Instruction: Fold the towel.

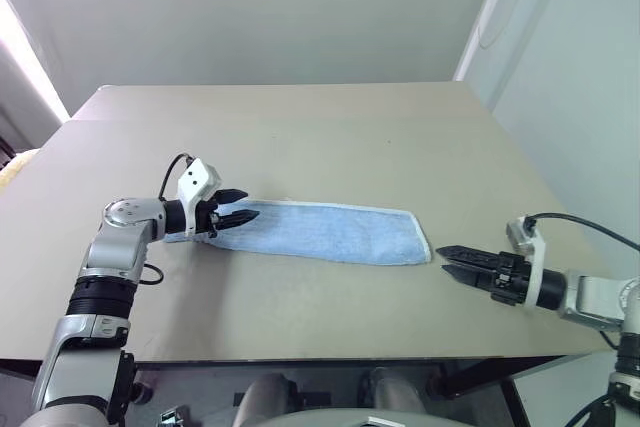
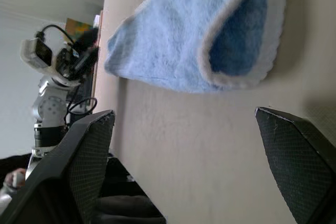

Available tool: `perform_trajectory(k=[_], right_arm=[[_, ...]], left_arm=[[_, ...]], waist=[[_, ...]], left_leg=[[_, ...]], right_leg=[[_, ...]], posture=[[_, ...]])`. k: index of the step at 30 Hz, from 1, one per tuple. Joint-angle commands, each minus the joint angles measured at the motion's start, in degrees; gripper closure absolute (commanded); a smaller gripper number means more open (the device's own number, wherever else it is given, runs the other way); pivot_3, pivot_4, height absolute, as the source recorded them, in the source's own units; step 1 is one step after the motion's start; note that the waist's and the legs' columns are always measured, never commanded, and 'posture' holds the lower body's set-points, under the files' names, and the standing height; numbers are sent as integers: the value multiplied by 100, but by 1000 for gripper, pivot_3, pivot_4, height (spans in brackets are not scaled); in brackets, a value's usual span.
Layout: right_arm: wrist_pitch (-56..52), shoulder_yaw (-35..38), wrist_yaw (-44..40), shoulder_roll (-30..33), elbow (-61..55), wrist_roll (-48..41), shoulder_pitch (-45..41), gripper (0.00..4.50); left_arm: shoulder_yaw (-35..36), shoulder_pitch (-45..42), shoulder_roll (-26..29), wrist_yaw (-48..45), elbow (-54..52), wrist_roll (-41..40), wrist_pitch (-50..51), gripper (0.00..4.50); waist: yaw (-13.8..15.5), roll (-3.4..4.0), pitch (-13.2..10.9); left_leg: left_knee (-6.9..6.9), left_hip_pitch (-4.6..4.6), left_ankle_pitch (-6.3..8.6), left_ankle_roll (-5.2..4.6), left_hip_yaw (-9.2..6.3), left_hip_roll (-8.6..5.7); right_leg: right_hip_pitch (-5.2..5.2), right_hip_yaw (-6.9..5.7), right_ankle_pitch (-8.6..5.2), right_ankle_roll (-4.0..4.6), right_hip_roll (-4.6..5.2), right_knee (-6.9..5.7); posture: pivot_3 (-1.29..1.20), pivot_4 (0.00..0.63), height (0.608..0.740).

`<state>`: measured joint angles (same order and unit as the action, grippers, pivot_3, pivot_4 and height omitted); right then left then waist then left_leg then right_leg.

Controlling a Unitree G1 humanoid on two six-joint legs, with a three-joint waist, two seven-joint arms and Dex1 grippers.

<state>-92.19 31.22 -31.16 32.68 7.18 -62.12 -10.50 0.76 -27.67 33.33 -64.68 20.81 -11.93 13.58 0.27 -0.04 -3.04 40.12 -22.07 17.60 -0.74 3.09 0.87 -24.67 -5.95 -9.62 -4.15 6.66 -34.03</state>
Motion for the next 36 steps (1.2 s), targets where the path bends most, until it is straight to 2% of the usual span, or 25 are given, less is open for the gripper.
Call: perform_trajectory(k=[1, 5, 11, 18, 20, 21, 28, 36], right_arm=[[-31, 114, 470, -344, 40, -98, -331, 37], [-31, 97, 862, -778, 31, -189, -508, 37], [438, 363, 1495, -1350, 270, 172, -1019, 37], [880, 136, 1621, -1314, 214, 485, -1111, 37], [887, 226, 1762, -1293, 332, 576, -1073, 420], [873, 307, 1813, -1273, 345, 590, -1019, 580], [132, 1093, 2046, -1201, 392, 328, -956, 580], [-31, 1563, 2906, -1396, 758, -242, -1138, 580]], left_arm=[[-3, -170, 18, 118, -155, -17, -70, 1761], [-12, -290, 1, 165, -136, -56, -16, 1761], [-89, -376, -38, 282, -66, 24, -130, 1761], [-157, -392, -42, 405, 1, 64, -224, 1761], [-167, -401, -35, 412, 47, 72, -261, 1761], [-168, -391, -24, 406, 43, 71, -267, 1761], [-175, -350, 2, 405, 90, 88, -317, 1761], [-218, -400, -71, 409, 227, 125, -390, 1761]], waist=[[-11, 4, -1], [5, 5, 0], [11, 8, -1], [26, 9, -1], [26, 9, -1], [29, 9, -1], [46, 9, -1], [36, 11, 0]], left_leg=[[-1, 0, 0, 0, -1, 0], [-1, -1, 0, -1, -5, 1], [-1, -7, 0, -1, -4, 0], [-2, -13, 0, -1, -4, -1], [-2, -13, 0, -1, -3, -1], [-2, -14, 0, -1, -3, -1], [-2, -15, 0, -1, -4, -2], [-3, -14, 0, -1, -5, -1]], right_leg=[[-2, 1, 0, 0, -3, -1], [-3, 1, 0, 1, -6, -3], [-5, 3, 0, 1, -3, 1], [-12, 3, 5, -8, -3, 1], [-11, 3, 4, -7, -3, 1], [-11, 3, 2, -3, -2, 2], [-10, 3, -1, 1, 3, 7], [-10, 3, -1, 1, 2, 8]], posture=[[0, 0, 726], [0, 0, 726], [0, 0, 726], [0, 0, 726], [0, 0, 726], [0, 0, 726], [0, 0, 726], [0, 0, 726]])
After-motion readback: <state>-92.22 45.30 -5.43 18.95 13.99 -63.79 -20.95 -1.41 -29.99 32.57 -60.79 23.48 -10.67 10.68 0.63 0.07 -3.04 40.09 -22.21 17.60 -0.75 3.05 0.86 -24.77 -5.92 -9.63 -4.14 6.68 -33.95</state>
